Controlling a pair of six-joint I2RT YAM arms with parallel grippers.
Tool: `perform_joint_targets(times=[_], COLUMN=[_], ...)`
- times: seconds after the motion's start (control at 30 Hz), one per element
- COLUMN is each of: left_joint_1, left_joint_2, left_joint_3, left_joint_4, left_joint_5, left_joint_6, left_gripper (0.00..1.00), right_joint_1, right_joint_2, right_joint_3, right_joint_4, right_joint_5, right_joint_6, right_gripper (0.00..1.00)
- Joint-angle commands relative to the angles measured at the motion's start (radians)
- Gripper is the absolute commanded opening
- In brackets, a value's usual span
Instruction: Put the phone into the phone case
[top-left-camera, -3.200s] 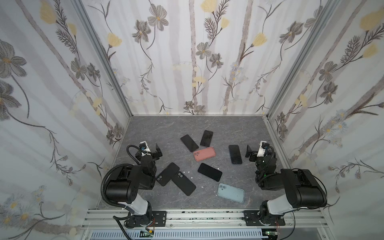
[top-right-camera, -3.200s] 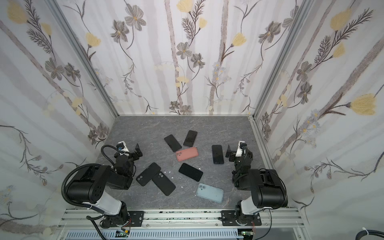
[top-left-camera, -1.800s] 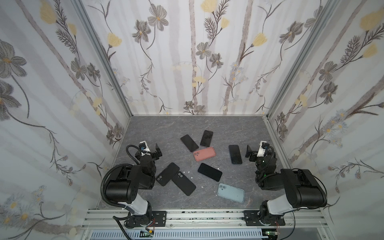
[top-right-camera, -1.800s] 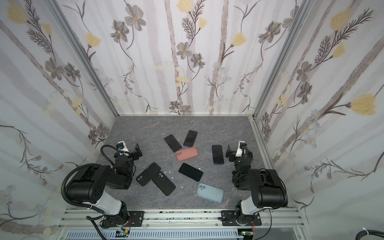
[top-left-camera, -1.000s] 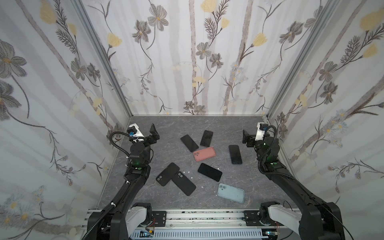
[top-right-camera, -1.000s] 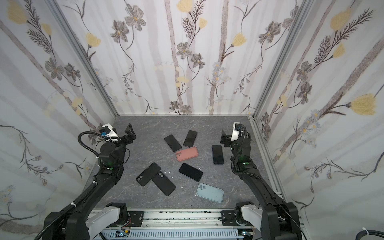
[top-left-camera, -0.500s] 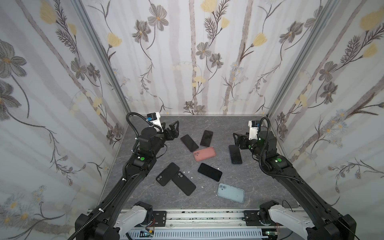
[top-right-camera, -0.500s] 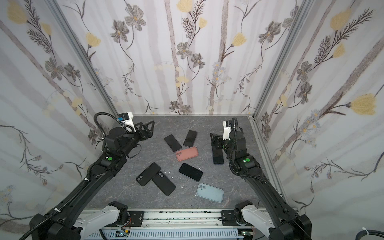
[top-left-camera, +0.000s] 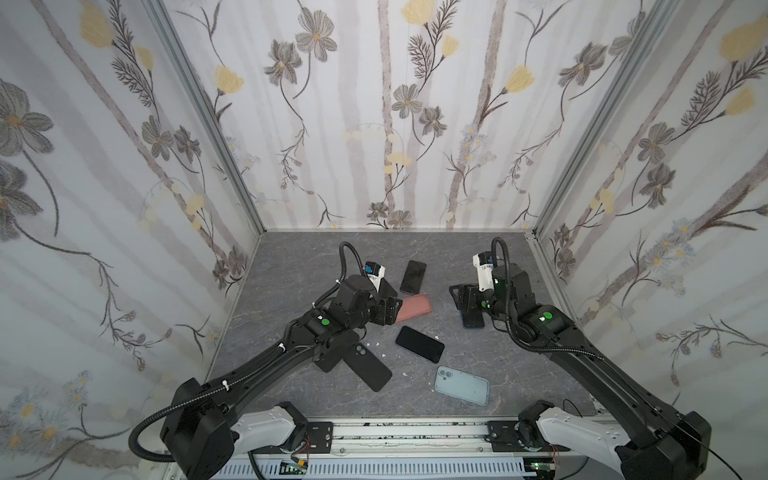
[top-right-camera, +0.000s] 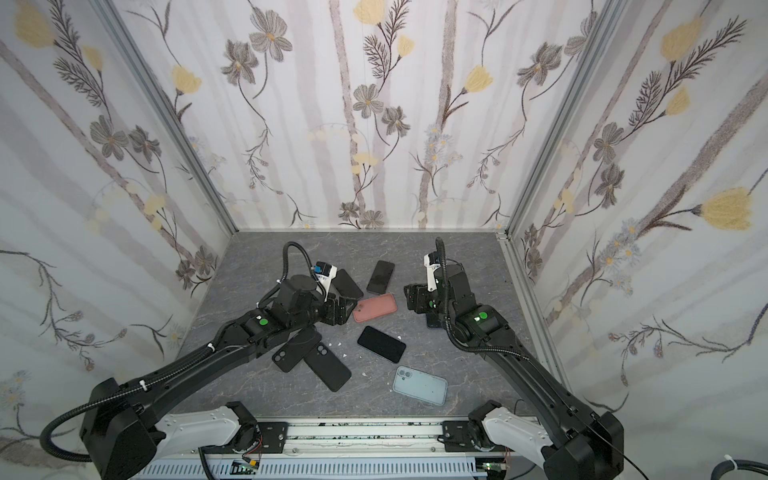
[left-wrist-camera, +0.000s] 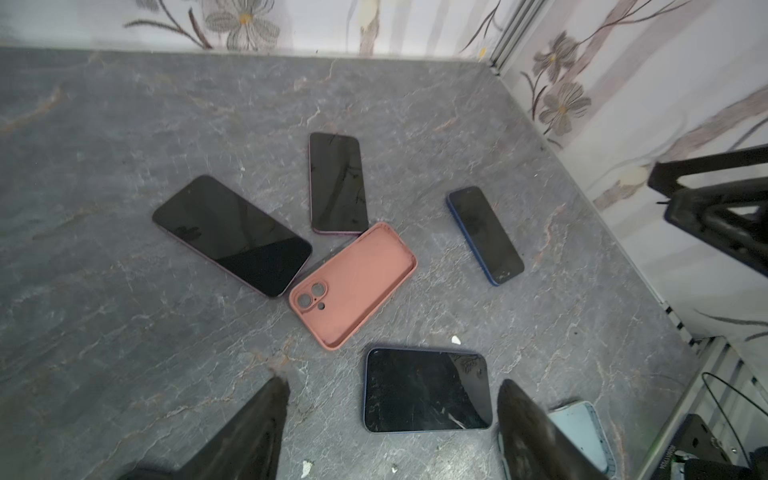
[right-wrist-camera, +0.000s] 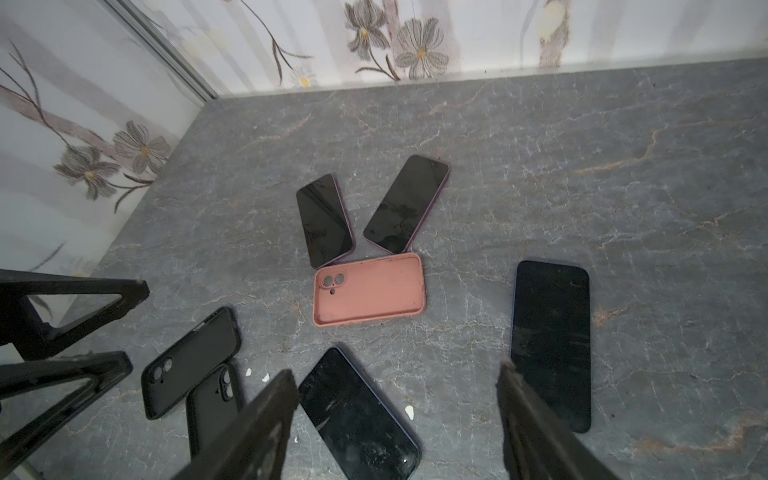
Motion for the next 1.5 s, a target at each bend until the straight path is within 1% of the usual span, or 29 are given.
perform_joint_targets(times=[0.0,0.1,0.27,0.47,0.57,0.7,0.77,0.83,0.9,1.0,1.07,1.27,1.33,1.43,1.47], left_joint_1=[-0.022,-0.034,-0.033,-0.034,-0.033,-0.032,-0.031,-0.027,-0.024,-0.016,-0.012,-0.001,0.0,0.002,0.001], left_joint_2=[0.051,0.106,0.203,0.367,0.45,0.536,0.562,0.59,0.621,0.66,0.675,0.701,0.698,0.692,0.689], left_joint_3=[-0.014,-0.003,0.05,0.118,0.156,0.199,0.212,0.226,0.244,0.268,0.27,0.273,0.268,0.262,0.261], left_joint_4=[-0.004,-0.003,-0.025,-0.037,-0.047,-0.061,-0.067,-0.076,-0.096,-0.121,-0.121,-0.132,-0.142,-0.161,-0.168], left_joint_5=[-0.029,-0.055,-0.148,-0.153,-0.155,-0.193,-0.216,-0.233,-0.256,-0.264,-0.263,-0.223,-0.226,-0.226,-0.227], left_joint_6=[-0.065,-0.075,-0.071,-0.079,-0.08,-0.072,-0.065,-0.046,-0.034,-0.018,-0.012,0.0,0.001,0.003,0.006], left_gripper=[0.78,0.77,0.76,0.75,0.69,0.63,0.6,0.54,0.51,0.46,0.45,0.26,0.25,0.19,0.19], right_joint_1=[0.002,0.003,0.003,0.002,0.004,0.01,0.015,0.017,0.019,0.025,0.027,0.038,0.039,0.042,0.042], right_joint_2=[0.03,0.052,0.095,0.127,0.136,0.131,0.127,0.127,0.127,0.127,0.127,0.125,0.122,0.124,0.125], right_joint_3=[0.016,0.018,0.018,0.018,0.019,0.016,0.013,0.01,0.009,0.01,0.01,0.015,0.013,0.018,0.022], right_joint_4=[-0.054,-0.062,-0.065,-0.059,-0.069,-0.073,-0.074,-0.075,-0.079,-0.08,-0.08,-0.09,-0.09,-0.095,-0.1], right_joint_5=[0.007,0.013,0.018,-0.028,-0.05,-0.055,-0.056,-0.056,-0.058,-0.061,-0.062,-0.066,-0.065,-0.065,-0.065], right_joint_6=[0.032,0.035,0.044,0.061,0.068,0.077,0.081,0.082,0.083,0.084,0.085,0.087,0.087,0.085,0.084], right_gripper=[0.76,0.78,0.79,0.79,0.79,0.79,0.78,0.78,0.77,0.77,0.77,0.75,0.75,0.75,0.75])
